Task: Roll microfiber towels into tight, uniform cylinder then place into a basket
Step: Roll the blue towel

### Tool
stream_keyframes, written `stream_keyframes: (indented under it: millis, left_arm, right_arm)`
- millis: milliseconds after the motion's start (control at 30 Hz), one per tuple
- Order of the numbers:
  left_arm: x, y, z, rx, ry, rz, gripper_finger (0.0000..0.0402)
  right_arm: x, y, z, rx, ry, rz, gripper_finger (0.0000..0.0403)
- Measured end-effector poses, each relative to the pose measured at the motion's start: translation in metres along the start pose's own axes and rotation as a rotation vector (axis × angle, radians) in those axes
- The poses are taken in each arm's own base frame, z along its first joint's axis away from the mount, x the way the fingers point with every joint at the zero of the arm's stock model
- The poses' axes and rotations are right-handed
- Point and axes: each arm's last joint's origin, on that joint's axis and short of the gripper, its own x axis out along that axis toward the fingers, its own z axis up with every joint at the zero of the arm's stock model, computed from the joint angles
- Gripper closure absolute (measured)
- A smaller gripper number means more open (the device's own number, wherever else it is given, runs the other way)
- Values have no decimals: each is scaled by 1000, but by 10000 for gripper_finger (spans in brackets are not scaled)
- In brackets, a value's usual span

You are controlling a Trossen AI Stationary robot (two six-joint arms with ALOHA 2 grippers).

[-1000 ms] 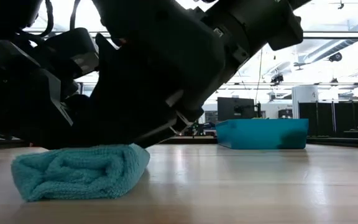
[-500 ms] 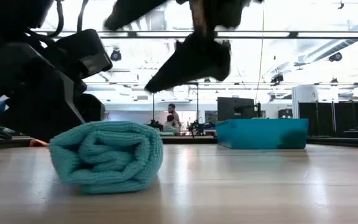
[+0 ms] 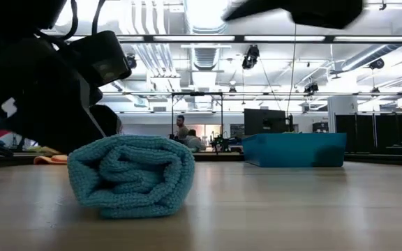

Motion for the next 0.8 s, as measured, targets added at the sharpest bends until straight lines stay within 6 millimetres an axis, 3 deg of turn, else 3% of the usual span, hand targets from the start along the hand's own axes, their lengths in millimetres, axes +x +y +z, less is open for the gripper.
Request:
stream_keyframes:
  millis: [167,367,667,800]
  left_arm:
    - [-1,-2,1,-44,11,-33,25]
    - [-1,-1,2,-53,13,-34,25]
    - [0,-5,10,-61,-7,-34,25]
    - [0,-5,10,-56,-11,-27,25]
  right_arm:
    - [0,-17,-2,159,33,-158,33]
    - [1,-26,2,206,50,-239,33]
    - [25,-50,47,275,10,-299,33]
    - [44,-56,61,217,99,-306,33]
